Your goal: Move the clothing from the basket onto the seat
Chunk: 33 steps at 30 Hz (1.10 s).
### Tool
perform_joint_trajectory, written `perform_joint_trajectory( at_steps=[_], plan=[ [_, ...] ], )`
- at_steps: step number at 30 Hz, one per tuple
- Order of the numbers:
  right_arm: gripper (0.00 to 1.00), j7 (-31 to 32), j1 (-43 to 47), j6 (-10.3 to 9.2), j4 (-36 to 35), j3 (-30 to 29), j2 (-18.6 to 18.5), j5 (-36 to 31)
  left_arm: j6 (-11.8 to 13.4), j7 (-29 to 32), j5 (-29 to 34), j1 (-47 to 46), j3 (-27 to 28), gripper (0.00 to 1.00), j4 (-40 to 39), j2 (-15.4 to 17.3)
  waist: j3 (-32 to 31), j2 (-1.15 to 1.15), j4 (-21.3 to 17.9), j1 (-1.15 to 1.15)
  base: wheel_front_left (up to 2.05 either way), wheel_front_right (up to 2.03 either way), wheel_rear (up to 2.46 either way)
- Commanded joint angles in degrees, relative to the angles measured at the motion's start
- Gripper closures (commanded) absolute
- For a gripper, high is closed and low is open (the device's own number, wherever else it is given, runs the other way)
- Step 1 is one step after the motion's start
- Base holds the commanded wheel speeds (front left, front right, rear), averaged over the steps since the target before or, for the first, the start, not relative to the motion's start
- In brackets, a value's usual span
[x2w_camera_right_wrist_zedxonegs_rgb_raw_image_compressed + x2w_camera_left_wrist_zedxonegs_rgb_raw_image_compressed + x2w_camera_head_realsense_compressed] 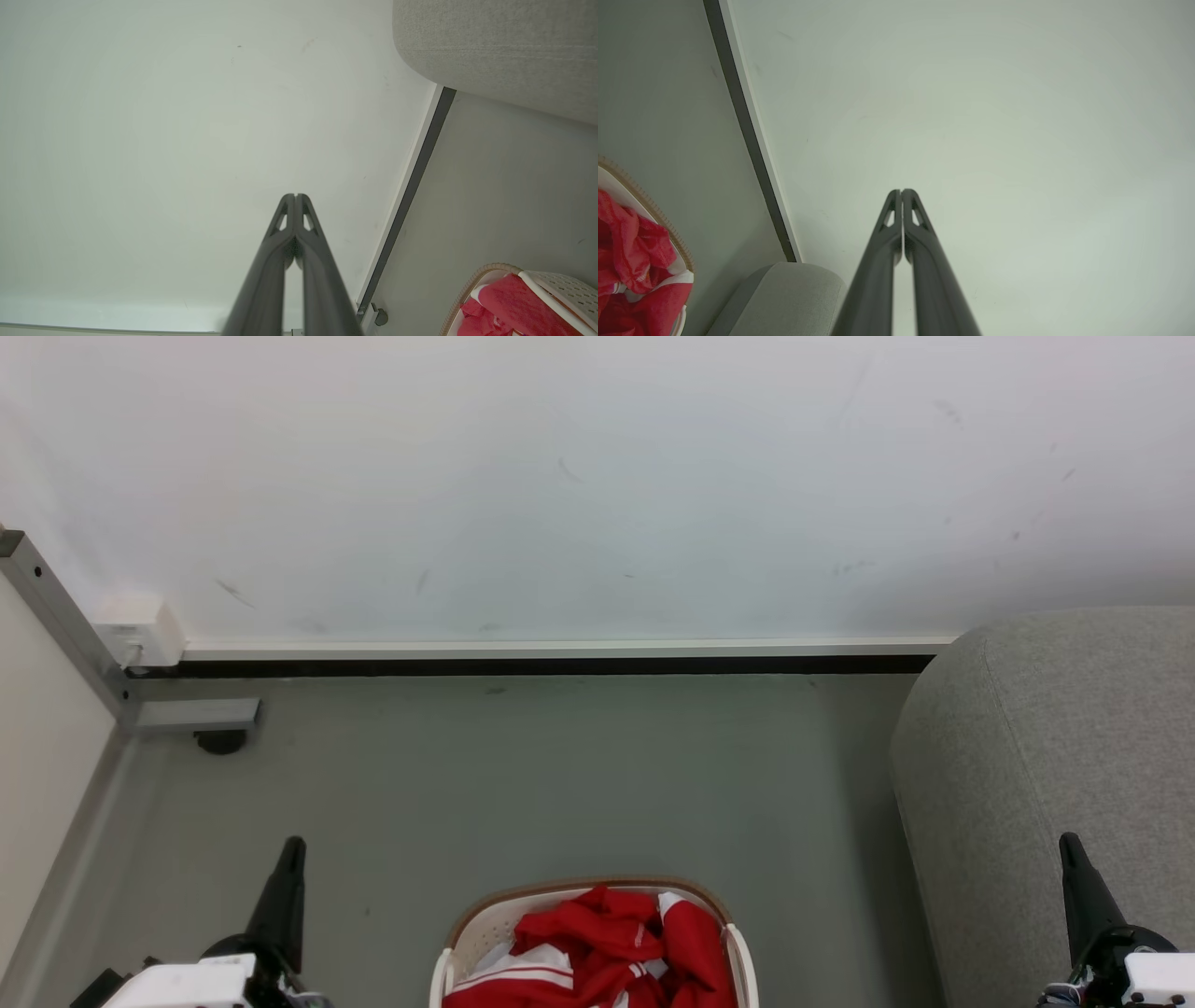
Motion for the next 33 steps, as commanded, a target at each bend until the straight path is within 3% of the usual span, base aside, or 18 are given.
perform_joint_trajectory(
  at_steps=[1, 23, 24, 33],
  plan=[
    [1.00, 0.04, -0.73, 0.46, 0.09, -0.21, -0.39, 0.10, -0.14, 0.07, -0.65, -0.52, 0.13, 1.00, 0.03, 0.43, 0.00, 0.00, 0.00, 0.00, 0.00, 0.00, 0.00],
    [1.00, 0.04, -0.73, 0.46, 0.09, -0.21, -0.39, 0.10, -0.14, 0.07, -0.65, -0.52, 0.13, 1.00, 0.03, 0.43, 0.00, 0.00, 0.00, 0.00, 0.00, 0.00, 0.00],
    [0.00, 0.00, 0.00, 0.00, 0.00, 0.00, 0.00, 0.00, 0.00, 0.00, 0.00, 0.00, 0.00, 0.00, 0.00, 0.00, 0.00, 0.00, 0.00, 0.00, 0.00, 0.00, 0.00],
    [0.00, -1.99, 1.26, -0.08, 0.20, 0.26, 0.35, -3.70, 0.18, -2.00, 1.82, 0.62, -1.90, 0.00, 0.95, -0.31, 0.02, 0.00, -0.02, 0.00, 0.00, 0.00, 0.00]
  ],
)
